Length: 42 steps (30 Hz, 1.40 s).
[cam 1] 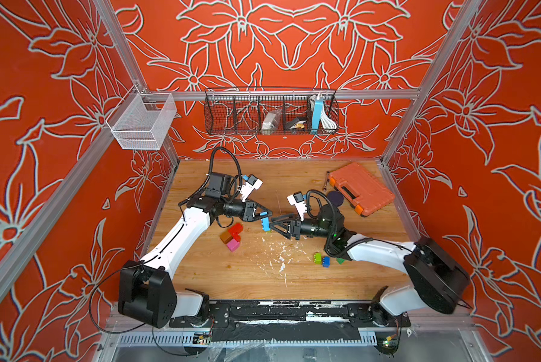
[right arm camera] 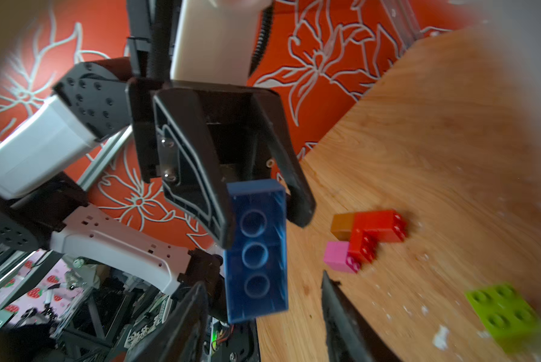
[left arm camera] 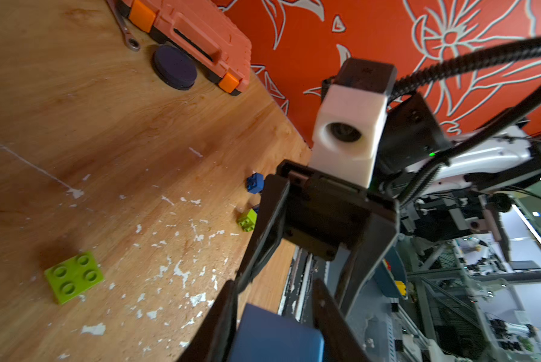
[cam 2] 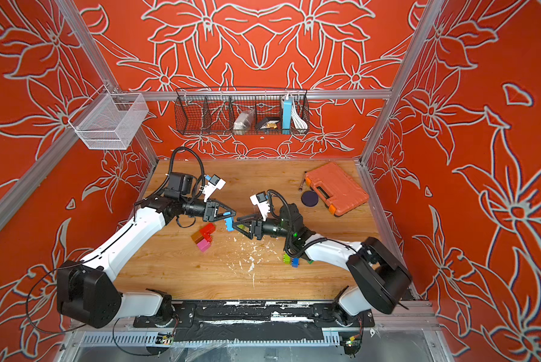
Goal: Assemble the letter h with lego
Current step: Pick up the lego brick from the center of the board, then place the lego brick at the center of the board.
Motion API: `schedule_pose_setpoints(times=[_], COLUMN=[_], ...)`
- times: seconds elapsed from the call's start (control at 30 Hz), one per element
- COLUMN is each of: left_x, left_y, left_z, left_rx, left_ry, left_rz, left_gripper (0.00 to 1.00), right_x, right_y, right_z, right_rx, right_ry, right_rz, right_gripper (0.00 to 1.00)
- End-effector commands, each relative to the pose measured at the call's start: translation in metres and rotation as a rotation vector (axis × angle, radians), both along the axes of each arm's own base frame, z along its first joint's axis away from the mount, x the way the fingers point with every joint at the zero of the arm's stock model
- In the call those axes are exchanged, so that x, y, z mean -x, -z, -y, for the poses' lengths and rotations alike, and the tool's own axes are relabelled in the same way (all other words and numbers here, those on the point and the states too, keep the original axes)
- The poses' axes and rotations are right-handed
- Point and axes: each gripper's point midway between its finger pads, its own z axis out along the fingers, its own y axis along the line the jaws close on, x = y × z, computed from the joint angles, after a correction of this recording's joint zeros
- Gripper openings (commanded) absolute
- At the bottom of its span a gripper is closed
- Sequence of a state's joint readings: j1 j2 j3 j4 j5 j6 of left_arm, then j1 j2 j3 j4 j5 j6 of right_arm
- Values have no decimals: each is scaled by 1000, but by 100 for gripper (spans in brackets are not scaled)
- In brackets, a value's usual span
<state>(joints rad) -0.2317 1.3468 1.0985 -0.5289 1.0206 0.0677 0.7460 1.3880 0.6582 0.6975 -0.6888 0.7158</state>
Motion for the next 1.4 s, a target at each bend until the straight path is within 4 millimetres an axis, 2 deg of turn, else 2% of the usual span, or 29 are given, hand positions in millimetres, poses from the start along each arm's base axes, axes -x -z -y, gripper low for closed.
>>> schedule_pose_setpoints(times=[0.0,0.13,0.2,0.3,0.4,0.63,0.7,0.73,0.83,0.9,0.97,1.07,1.13,1.23,1.37], left_x=[4,10,11,16,22,14,16,18,19,20,23,28,29,24,0], left_y=[30,64,90,127,156,204,211,211,207,197,181,158,140,110,78], left_z=[-2,6,12,21,31,42,45,48,56,61,64,58,48,23,-29], left_rx=[-197,-396,-535,-713,-822,-991,-1007,-996,-954,-928,-884,-794,-726,-603,-450], left_ry=[45,137,199,299,403,548,586,593,598,589,566,526,478,356,114], left_rz=[121,224,285,380,443,499,480,464,457,440,428,417,385,292,201], left_gripper=[25,25,25,25,25,28,31,35,59,66,69,73,75,76,79], right_x=[-1,-9,-17,-26,-30,-29,-27,-26,-23,-21,-21,-29,-39,-55,-66], right_y=[33,49,57,62,63,62,62,61,62,65,68,76,78,80,87], right_z=[40,98,132,162,170,174,177,178,177,173,162,149,144,129,98], right_rx=[294,529,631,693,690,667,669,669,681,692,696,738,770,800,822], right_ry=[104,304,428,547,576,570,573,568,536,504,429,352,331,270,121], right_rz=[88,143,130,86,33,-5,-7,-4,3,5,13,0,-2,28,50], right_gripper=[65,73,79,92,93,92,92,92,92,92,92,90,88,87,83])
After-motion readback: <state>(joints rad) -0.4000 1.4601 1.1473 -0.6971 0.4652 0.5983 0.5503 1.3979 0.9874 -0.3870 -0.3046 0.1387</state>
